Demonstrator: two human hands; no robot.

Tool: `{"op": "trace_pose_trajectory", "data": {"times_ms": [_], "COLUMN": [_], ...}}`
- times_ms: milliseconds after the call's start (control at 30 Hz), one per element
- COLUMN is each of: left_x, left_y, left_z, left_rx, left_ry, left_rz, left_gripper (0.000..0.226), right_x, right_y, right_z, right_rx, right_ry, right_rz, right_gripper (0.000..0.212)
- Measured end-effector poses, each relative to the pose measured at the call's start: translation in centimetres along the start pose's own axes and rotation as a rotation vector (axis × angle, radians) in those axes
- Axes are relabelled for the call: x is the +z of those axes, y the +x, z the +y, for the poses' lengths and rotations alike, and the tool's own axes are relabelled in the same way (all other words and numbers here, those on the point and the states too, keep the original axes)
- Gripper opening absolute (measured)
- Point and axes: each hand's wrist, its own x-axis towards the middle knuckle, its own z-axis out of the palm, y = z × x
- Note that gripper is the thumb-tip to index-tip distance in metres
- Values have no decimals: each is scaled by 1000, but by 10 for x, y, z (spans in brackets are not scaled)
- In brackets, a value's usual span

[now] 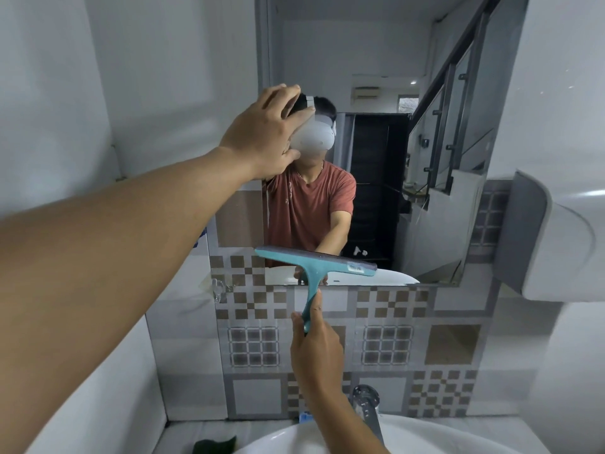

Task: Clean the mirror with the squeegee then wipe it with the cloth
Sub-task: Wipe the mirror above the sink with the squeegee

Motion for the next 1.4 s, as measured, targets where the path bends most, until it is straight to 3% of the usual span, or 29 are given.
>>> {"op": "trace_pose_trajectory", "data": {"times_ms": [333, 667, 967, 1400], "left_x": [-1, 20, 23, 28], "left_y": [-1, -31, -44, -45], "left_z": [3, 25, 32, 39], "left_rx": [-20, -33, -114, -125], "left_ry": [-4, -3, 11, 3], "left_rz": [-6, -59, -11, -96], "left_gripper": [75, 85, 77, 83], "right_x": [-17, -7, -1, 3], "right_y": [-13, -18, -28, -25], "right_z": [20, 25, 30, 32], "right_rx": [-29, 16, 51, 75], "right_ry": [-290, -246, -203, -138], "right_rz": [-51, -79, -112, -154], "right_gripper": [59, 58, 59, 58]}}
